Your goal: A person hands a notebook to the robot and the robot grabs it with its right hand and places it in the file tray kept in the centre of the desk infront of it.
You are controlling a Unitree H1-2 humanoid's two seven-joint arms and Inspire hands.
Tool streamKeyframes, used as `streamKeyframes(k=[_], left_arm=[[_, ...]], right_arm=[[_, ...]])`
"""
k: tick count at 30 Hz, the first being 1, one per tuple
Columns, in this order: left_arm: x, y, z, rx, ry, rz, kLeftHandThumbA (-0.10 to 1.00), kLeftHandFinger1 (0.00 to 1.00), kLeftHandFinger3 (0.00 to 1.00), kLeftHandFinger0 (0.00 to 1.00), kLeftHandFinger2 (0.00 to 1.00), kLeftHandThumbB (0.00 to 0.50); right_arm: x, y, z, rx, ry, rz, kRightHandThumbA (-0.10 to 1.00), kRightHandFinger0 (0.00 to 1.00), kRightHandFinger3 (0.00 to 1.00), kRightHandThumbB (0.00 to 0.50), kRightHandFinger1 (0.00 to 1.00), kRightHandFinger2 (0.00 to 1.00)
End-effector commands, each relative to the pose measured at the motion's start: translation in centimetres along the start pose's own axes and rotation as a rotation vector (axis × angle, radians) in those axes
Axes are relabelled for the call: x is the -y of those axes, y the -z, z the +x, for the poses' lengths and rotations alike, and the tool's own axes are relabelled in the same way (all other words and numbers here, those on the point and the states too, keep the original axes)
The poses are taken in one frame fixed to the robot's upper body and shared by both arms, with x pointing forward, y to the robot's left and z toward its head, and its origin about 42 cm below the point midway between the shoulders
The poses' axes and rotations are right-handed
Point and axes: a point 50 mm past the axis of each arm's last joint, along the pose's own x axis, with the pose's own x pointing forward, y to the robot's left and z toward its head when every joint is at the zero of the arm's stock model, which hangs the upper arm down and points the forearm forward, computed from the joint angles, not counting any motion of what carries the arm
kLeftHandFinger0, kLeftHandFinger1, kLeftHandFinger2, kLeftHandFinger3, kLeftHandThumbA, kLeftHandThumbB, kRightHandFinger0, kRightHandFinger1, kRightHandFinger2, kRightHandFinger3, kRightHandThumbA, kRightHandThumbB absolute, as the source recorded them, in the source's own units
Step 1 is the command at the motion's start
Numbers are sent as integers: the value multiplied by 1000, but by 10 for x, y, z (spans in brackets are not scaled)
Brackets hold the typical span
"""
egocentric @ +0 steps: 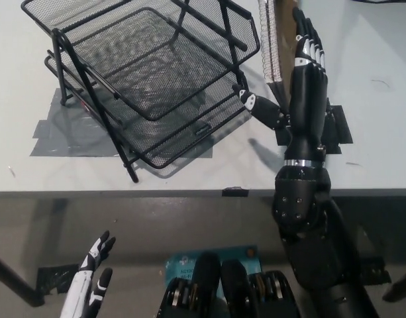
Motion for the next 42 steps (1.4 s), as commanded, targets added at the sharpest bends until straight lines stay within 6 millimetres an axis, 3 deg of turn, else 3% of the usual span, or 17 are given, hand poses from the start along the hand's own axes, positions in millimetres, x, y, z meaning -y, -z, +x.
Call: streamKeyframes(k=[1, 6, 11, 12, 13, 14, 16, 17, 20, 23, 24, 26, 36, 42], left_arm=[[-5, -11, 3, 73, -9, 15, 1000, 957, 1000, 1000, 951, 259], [-4, -10, 4, 72, -12, 6, 995, 933, 1000, 994, 930, 257], [-4, -11, 3, 74, -4, 9, 1000, 916, 1000, 979, 911, 264], [-3, -10, 3, 72, -3, 8, 1000, 916, 1000, 979, 911, 266], [-3, -10, 2, 71, -2, 7, 1000, 911, 1000, 972, 905, 260], [-3, -10, 2, 71, -1, 7, 999, 910, 1000, 970, 904, 260], [-3, -10, 2, 71, -3, 3, 987, 899, 1000, 960, 889, 261], [-2, -11, 2, 71, -3, 2, 987, 896, 1000, 959, 886, 261], [-4, -11, 5, 77, -5, 8, 995, 879, 1000, 946, 867, 260], [-4, -10, 3, 72, -5, 12, 1000, 878, 1000, 949, 860, 263], [-4, -9, 2, 70, -2, 14, 1000, 873, 1000, 945, 856, 266], [-3, -9, 2, 67, 0, 18, 1000, 870, 1000, 945, 852, 266], [-1, -7, 1, 63, 10, 33, 1000, 822, 1000, 905, 824, 271], [-1, -8, 1, 63, 12, 32, 1000, 790, 1000, 910, 798, 267]], right_arm=[[5, -9, 28, 21, 76, -18, 1000, 1000, 1000, 249, 1000, 1000], [2, -3, 30, 9, 82, -27, 1000, 1000, 1000, 246, 1000, 1000], [-2, 7, 37, -31, 139, -25, 982, 1000, 1000, 203, 1000, 1000], [-2, 8, 38, -33, 162, 8, 869, 1000, 1000, 159, 1000, 1000], [1, 11, 41, -35, 182, 47, 825, 935, 1000, 32, 916, 932], [2, 13, 43, -36, 196, 73, 812, 623, 861, 49, 621, 679], [7, 15, 48, -29, 200, 83, 1000, 66, 170, 59, 66, 78], [9, 14, 50, -14, 208, 79, 1000, 13, 34, 23, 13, 16], [10, 9, 55, 20, 243, 100, 1000, 0, 2, 2, 0, 0], [11, 1, 55, 40, 285, 126, 928, 0, 21, 0, 0, 0], [12, -2, 55, 47, 299, 131, 929, 0, 89, 0, 0, 0], [15, -5, 53, 49, 314, 137, 974, 0, 1, 0, 0, 1], [35, -17, 53, 108, 404, 148, 882, 0, 3, 0, 0, 0], [54, -23, 56, 135, 463, 176, 908, 0, 0, 22, 0, 0]])
